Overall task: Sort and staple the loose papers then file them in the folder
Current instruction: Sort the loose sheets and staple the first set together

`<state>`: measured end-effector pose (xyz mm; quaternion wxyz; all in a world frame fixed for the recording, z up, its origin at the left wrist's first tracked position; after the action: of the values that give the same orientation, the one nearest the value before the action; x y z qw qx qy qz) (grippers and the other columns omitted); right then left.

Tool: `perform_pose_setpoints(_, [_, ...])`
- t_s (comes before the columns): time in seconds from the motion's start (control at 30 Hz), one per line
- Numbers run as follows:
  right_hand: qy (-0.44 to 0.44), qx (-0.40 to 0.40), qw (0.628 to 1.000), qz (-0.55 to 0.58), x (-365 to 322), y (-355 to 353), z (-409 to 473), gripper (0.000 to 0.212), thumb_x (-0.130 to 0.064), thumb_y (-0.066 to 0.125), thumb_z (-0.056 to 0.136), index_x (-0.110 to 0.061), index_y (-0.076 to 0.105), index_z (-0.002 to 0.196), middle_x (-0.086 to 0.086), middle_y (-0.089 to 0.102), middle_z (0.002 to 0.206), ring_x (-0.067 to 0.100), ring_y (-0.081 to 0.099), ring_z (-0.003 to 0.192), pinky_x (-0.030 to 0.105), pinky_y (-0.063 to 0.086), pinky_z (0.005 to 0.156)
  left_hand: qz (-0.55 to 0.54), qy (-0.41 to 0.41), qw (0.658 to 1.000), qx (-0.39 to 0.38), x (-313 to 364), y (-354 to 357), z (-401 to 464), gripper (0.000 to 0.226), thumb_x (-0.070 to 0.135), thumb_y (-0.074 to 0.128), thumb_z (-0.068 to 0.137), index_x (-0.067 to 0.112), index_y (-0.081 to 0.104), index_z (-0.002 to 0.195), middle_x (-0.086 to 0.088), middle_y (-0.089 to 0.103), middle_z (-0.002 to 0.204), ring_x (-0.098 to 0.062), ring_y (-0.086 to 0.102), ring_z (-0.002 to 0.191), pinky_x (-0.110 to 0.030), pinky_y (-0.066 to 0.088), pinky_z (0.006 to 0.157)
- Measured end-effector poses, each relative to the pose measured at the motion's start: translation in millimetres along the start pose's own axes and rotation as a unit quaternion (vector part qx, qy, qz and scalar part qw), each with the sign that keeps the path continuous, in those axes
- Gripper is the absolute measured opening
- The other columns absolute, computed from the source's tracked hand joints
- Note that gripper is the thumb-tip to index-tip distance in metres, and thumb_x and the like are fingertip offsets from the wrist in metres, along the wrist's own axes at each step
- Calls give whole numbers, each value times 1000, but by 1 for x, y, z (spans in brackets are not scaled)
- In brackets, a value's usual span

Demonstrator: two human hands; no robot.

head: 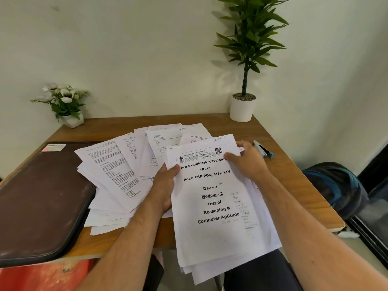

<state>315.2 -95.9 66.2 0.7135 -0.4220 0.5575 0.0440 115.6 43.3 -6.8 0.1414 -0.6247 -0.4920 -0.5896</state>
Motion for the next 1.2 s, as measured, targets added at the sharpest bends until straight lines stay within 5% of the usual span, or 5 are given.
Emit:
perform_pose_setpoints(0.13, [-5,84,986,-142,33,-10,1,34,-44,61,96,-23,63,122,-4,69,100,22,62,102,38,51,90,18,12,1000,0,2,0,1,28,5,49,104,19,66,121,-7,77,110,-28,75,98,-43,60,79])
perform_pose_setpoints(0.43, [7,79,996,-38,58,12,-1,36,-44,59,97,-25,58,128,-3,63,113,24,58,113,47,51,96,48,48,998,-8,3,11,3,31,1,48,103,23,65,117,-4,78,106,-24,76,93,-40,62,73])
perform_pose_setpoints(0.67, [-112,137,981,-82,9,7,-7,45,-14,58,97,-21,50,140,5,51,137,25,37,130,38,33,109,126,95,987,-14,5,15,-2,33,2,48,102,24,66,120,2,78,106,-20,75,95,-36,62,78])
perform_pose_setpoints(0.87, [-206,10,966,-156,-47,63,-12,80,9,50,79,-26,40,150,-3,47,147,21,42,131,35,40,107,222,145,964,-10,3,18,-7,36,8,47,102,28,64,126,4,77,106,-18,74,95,-35,61,78])
perform_pose_setpoints(1.2, [-186,6,982,-19,-28,91,-6,42,-1,57,84,-20,63,121,-12,46,130,7,55,105,11,42,79,314,180,932,11,-1,20,-9,38,9,48,100,31,62,128,10,72,106,-9,67,94,-21,50,74])
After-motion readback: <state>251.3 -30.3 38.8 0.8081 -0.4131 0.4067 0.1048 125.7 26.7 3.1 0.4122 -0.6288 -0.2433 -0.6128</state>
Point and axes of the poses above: each hand's wrist, its own z-axis towards the middle knuckle, its own y-axis out of the palm, x = y × z, the point moved 6 cm from there along z, towards the middle knuckle
